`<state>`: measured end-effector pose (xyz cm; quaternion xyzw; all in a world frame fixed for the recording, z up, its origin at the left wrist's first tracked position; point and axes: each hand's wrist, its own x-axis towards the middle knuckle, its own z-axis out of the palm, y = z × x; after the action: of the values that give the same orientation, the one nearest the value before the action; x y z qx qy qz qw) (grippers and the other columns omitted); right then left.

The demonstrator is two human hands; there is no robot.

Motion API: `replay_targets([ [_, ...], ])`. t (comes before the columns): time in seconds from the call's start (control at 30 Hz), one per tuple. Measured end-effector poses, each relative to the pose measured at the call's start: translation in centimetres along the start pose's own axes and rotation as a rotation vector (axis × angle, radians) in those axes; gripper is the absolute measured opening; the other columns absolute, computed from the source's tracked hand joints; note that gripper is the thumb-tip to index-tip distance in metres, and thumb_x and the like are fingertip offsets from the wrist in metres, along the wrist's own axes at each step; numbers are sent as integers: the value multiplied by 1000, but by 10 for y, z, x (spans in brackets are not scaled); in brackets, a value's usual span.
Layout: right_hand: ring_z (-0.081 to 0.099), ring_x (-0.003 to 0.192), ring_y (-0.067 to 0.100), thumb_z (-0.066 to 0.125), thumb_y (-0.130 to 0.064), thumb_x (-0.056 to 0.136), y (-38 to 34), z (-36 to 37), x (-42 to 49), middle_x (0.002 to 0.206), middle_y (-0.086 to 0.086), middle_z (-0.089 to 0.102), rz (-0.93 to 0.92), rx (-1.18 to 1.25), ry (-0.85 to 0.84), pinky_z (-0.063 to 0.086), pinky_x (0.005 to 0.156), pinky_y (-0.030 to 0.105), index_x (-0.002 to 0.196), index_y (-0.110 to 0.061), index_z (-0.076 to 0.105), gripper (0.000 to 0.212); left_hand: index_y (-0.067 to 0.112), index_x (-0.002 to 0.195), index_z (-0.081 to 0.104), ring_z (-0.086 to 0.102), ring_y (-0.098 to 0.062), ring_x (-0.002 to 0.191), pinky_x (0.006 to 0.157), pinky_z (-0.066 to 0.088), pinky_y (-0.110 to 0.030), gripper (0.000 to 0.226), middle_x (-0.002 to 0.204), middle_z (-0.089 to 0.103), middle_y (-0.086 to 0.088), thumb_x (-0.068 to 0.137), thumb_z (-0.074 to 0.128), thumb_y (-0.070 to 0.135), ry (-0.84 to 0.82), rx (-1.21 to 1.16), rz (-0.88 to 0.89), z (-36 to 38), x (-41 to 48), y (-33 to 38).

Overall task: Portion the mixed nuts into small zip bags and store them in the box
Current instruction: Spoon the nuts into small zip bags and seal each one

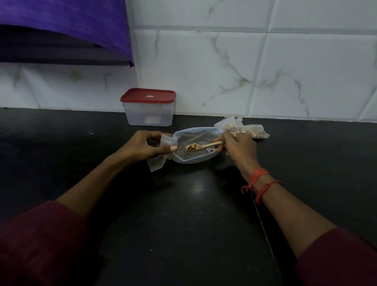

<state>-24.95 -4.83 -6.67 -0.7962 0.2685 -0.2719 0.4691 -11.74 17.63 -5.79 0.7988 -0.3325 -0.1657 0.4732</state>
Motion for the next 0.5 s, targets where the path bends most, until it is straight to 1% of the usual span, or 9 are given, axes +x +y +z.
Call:
replay_targets([
  [0.03,67,78,17,50,-40,83,-2,-1,-1,66,-2,74,-5,14,13,57,84,44,71,-20,78,37,36,113,63,66,-4,95,73,50,-17,58,108,68,13,58,77,50,0,5,8,-1,-1,2],
  [0.1,62,72,10,51,-29,90,-5,-2,-2,60,-6,72,-22,57,50,56,83,38,67,-24,77,35,31,122,61,64,0,93,71,50,-14,66,107,65,16,61,79,44,37,32,36,-1,-1,3],
  [0.17,60,67,7,52,-25,91,-8,-3,-3,57,-7,70,-35,90,80,56,81,37,63,-26,74,36,26,128,59,59,5,92,67,49,-9,67,105,61,21,66,82,34,104,72,82,-1,-1,2],
  [0.23,61,66,6,52,-25,90,-11,-3,-4,59,-6,71,-45,121,86,57,81,38,70,-23,78,33,25,132,57,56,7,91,65,47,-6,69,107,57,23,69,85,27,161,126,128,0,-1,3],
  [0.3,62,66,6,52,-24,91,-16,-2,-7,61,-4,72,-52,142,83,57,81,38,75,-20,79,31,23,135,55,56,5,94,70,48,-7,79,115,58,16,63,87,31,201,165,169,1,0,4],
  [0.37,63,68,10,52,-21,91,-20,0,-10,62,-3,72,-57,184,62,56,79,38,70,-24,75,32,21,138,54,59,-1,99,79,50,-13,91,121,60,8,55,86,41,217,193,201,3,-1,6],
  [0.43,62,69,12,52,-18,92,-25,3,-16,62,-2,72,-67,224,23,54,77,37,71,-28,74,33,21,138,54,60,-5,101,82,51,-16,95,119,62,6,52,85,45,227,223,222,5,-2,6],
  [0.5,59,67,9,51,-17,95,-28,5,-21,63,-2,72,-84,238,-12,53,77,35,76,-29,75,32,21,138,54,60,-4,99,81,51,-16,96,116,63,7,52,86,46,237,256,243,6,-3,7],
])
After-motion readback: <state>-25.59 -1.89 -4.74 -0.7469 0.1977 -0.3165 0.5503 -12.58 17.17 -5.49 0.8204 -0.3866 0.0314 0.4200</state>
